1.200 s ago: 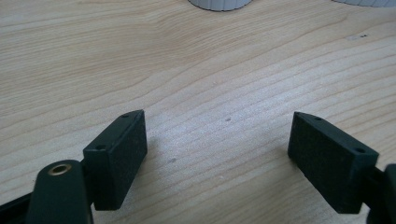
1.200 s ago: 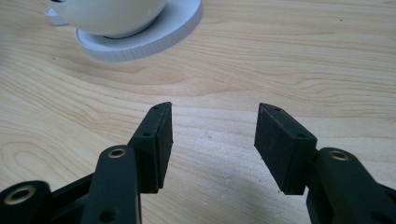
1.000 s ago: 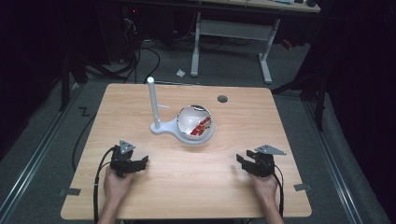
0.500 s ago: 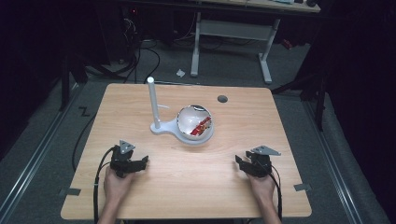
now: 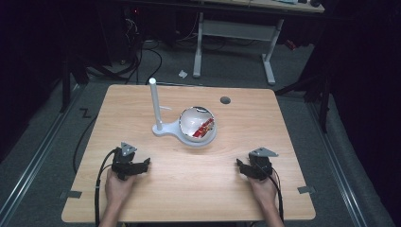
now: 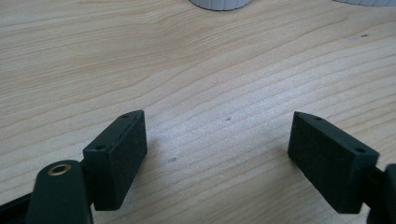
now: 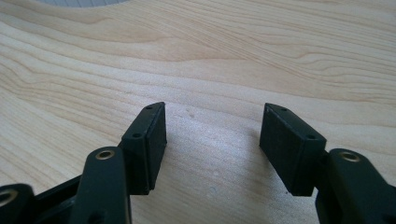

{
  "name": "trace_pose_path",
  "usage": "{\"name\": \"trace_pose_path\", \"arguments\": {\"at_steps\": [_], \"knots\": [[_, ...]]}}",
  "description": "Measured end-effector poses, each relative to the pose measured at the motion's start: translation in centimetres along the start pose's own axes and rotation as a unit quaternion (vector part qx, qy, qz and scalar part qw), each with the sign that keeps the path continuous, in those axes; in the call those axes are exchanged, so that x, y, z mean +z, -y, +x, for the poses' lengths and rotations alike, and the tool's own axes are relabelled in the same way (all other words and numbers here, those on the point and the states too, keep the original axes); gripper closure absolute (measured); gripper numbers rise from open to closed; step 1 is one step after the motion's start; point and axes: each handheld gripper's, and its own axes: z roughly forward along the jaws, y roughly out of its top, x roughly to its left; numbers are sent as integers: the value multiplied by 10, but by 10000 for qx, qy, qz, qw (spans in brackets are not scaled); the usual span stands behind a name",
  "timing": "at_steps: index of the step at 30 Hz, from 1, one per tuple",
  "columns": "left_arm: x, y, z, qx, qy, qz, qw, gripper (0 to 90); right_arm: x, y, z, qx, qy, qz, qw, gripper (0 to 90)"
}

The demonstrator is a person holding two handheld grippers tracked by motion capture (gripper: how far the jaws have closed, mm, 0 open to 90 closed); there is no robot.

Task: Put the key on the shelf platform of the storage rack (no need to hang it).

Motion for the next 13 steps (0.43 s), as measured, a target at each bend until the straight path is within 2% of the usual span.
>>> {"name": "trace_pose_path", "arguments": {"at_steps": [13], "knots": [[0,0,0,-1,-2,1,10000,199,0,0,0,-13,-24,10,10000,396]]}}
